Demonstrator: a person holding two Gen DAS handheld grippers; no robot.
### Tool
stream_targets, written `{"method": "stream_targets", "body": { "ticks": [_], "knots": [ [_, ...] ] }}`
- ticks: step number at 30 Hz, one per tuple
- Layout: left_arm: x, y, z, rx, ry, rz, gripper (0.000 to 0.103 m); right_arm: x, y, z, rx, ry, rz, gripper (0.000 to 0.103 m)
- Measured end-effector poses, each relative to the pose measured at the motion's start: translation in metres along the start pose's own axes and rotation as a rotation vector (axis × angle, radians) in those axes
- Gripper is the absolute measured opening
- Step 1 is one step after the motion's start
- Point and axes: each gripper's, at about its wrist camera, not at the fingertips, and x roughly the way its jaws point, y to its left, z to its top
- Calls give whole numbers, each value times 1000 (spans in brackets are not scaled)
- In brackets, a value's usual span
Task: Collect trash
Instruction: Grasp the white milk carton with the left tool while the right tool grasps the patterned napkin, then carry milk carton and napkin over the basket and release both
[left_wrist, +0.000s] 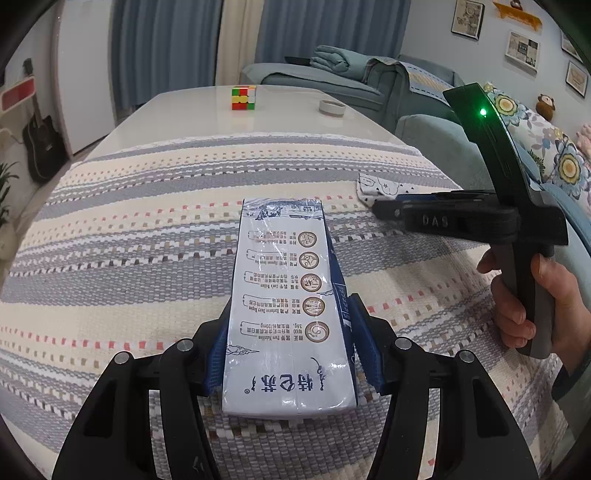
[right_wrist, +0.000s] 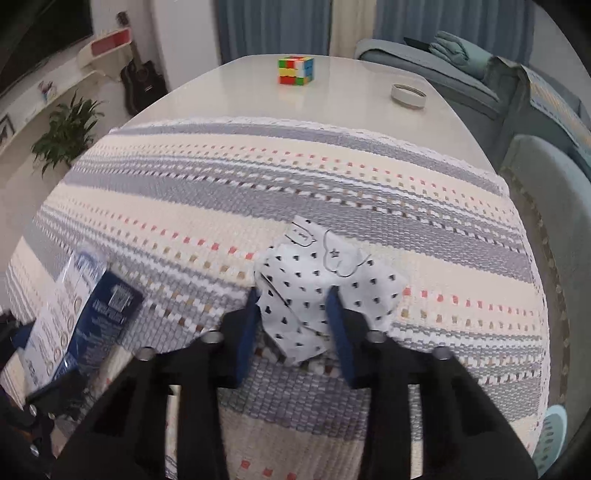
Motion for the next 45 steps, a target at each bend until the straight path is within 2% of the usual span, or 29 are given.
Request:
{"method": "stream_targets", "body": {
  "ticks": [5,7,11,14,20,22,26,29,33,36,40,43,45],
  "knots": [
    [-1,6,2,-25,-2,-25,56,-11,-14,-1,76,-44,41,6],
    [-1,5,2,-21,-2,-20,55,-25,-13,-4,89,-75,52,4],
    [-8,1,6,-15,-27,-9,54,-71,-17,-12,111,-158,61,3],
    [-30,-10,14,-29,-69,-66,54,-112,-24,-21,119,-224,51,3],
    [-81,-69,52,31,-173,-206,54,-200,-52,-47,172,-352,-2,3],
    [-91,-102,67,64,-196,-263,54,-231,-68,-60,204,-385,-60,3],
    [-99,-170,82,142,-213,-340,55,-279,-115,-95,316,-392,-189,3],
    [-89,-226,86,200,-179,-401,55,-302,-153,-127,407,-378,-288,3],
    [-61,-293,78,262,-101,-479,55,-311,-199,-172,536,-338,-350,3],
    [-31,-335,63,297,-23,-511,55,-302,-230,-208,643,-294,-350,3],
    [7,-368,40,315,80,-525,55,-277,-254,-247,740,-223,-339,3],
    [30,-379,27,323,144,-525,56,-252,-270,-273,822,-157,-312,3],
    [41,-381,20,326,187,-521,57,-239,-277,-288,878,-134,-292,7]
  ]
}}
